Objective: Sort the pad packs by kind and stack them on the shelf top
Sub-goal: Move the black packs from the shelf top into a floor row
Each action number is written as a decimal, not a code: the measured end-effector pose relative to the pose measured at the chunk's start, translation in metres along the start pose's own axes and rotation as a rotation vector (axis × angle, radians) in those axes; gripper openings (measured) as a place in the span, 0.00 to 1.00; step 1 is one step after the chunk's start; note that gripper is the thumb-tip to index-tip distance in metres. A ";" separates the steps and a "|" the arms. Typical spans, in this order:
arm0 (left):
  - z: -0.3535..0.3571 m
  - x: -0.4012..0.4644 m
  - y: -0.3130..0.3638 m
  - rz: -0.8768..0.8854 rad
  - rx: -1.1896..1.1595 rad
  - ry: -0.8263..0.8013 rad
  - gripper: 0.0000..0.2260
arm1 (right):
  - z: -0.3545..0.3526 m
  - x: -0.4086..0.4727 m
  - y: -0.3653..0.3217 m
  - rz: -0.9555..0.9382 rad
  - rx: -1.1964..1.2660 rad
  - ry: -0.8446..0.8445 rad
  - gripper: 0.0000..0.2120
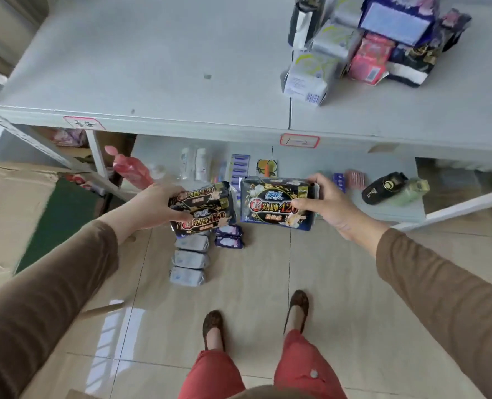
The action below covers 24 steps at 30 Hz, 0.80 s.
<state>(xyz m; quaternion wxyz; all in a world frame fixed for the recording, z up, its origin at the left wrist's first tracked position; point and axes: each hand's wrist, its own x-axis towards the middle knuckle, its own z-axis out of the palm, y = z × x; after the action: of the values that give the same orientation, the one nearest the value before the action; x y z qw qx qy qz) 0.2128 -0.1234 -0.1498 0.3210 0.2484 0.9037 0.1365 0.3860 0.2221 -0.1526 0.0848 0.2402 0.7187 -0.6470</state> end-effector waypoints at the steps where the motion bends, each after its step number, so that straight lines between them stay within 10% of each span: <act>1: 0.012 0.008 -0.011 0.008 0.021 -0.003 0.24 | 0.009 0.002 0.016 0.030 -0.039 0.012 0.23; 12: 0.191 0.105 -0.086 -0.055 0.048 -0.079 0.20 | 0.079 0.029 0.211 0.338 -0.389 0.052 0.26; 24: 0.401 0.272 -0.094 0.102 0.119 -0.086 0.20 | 0.085 0.102 0.455 0.218 -0.712 0.147 0.24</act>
<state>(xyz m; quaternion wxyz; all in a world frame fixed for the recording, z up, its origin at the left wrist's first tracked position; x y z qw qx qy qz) 0.2562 -0.0217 -0.6306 0.3369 0.3185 0.8817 0.0877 0.4881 0.1852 -0.6140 0.1795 0.3164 0.8729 -0.3251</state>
